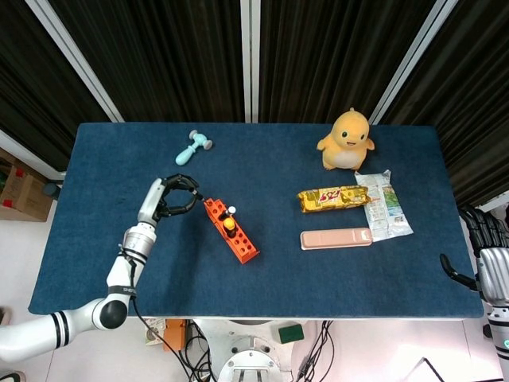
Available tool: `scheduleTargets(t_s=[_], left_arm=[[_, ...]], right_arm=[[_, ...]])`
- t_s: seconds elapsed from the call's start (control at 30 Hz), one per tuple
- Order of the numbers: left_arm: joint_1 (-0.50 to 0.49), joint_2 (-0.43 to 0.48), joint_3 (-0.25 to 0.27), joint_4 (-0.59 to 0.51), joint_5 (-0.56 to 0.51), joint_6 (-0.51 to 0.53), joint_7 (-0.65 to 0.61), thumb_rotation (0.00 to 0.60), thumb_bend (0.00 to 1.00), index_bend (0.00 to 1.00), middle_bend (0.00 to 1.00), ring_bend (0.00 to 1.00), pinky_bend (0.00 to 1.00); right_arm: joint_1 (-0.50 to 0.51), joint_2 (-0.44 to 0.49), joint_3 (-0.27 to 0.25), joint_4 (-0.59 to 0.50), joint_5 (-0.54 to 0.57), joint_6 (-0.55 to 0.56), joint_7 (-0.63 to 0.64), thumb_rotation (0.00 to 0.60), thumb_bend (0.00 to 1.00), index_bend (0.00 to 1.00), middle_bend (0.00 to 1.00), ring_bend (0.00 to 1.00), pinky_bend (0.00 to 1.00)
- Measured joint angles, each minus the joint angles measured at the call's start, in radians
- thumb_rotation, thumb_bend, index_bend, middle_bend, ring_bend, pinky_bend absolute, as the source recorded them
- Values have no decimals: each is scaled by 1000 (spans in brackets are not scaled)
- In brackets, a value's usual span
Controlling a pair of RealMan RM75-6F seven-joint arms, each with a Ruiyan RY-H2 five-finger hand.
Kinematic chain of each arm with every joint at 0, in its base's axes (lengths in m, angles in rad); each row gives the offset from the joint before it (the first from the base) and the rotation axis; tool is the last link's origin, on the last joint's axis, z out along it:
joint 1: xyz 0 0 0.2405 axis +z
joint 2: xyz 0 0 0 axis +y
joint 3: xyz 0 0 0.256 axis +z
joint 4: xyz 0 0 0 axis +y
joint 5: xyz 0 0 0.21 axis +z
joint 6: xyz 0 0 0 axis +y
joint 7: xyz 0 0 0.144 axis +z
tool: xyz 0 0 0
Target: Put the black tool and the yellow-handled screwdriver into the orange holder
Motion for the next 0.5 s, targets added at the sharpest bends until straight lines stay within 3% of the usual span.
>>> scheduleTargets(t_s=[0.13, 0.3, 0.37, 0.5], left_arm=[[-7, -2, 17, 6, 6, -15, 11, 600, 403, 604, 407, 219, 283], [-13, 4, 31, 7, 31, -39, 4, 600, 381, 416, 396, 216, 276], [-14, 8, 34, 7, 45, -45, -4, 600, 321, 297, 379, 208, 267], [-14, 13, 43, 10, 78, -50, -23, 600, 213, 223, 351, 202, 265]], right_arm=[[-1, 0, 0, -1, 0, 3, 0, 600, 341, 0, 0, 0, 0], [-2, 0, 1, -1, 0, 6, 1, 600, 342, 0, 0, 0, 0], [-2, -1, 2, -1, 1, 5, 0, 600, 342, 0, 0, 0, 0], [-1, -1, 2, 0, 1, 3, 0, 600, 341, 0, 0, 0, 0]])
